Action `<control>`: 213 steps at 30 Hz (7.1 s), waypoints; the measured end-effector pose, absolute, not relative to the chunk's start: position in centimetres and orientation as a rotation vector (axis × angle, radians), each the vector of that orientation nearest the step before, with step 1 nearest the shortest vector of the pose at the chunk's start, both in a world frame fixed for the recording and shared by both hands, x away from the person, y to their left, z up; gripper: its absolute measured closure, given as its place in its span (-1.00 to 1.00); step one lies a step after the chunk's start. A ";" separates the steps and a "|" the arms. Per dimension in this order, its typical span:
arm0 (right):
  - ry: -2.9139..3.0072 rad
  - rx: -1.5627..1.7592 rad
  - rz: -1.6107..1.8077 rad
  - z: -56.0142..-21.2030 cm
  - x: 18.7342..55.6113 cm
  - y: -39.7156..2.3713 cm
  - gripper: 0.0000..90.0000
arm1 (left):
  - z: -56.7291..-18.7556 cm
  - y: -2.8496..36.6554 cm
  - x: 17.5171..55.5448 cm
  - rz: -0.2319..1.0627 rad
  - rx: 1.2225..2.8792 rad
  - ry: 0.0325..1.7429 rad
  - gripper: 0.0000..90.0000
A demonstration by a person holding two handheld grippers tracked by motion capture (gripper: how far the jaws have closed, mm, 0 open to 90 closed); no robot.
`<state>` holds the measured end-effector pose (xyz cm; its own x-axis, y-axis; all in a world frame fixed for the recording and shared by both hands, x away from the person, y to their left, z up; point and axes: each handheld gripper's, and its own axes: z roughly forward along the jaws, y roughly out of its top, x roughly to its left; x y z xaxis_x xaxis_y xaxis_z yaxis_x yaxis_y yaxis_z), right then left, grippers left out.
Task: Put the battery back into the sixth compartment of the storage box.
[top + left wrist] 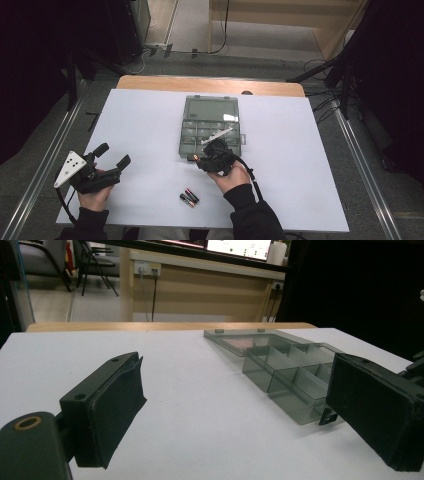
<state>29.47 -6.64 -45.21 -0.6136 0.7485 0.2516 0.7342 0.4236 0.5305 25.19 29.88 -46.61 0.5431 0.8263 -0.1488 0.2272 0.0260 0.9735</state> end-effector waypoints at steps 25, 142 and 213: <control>2.332 1.732 1.283 -46.1 32.4 -8.3 0.73 | -46.6 30.0 25.2 0.588 1.512 0.944 -0.82; 2.916 1.262 0.540 -47.2 25.7 -1.9 0.07 | -46.7 29.8 25.4 0.566 1.528 0.941 -0.82; 2.749 1.416 0.760 -44.2 28.3 -4.8 0.72 | -46.8 29.7 25.5 0.558 1.536 0.938 -0.82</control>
<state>28.31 -4.83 -44.20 -0.6039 0.7571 0.2491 0.7775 0.4909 0.3930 25.48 29.71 -46.79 0.5612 0.8125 -0.1579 0.2491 0.0161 0.9683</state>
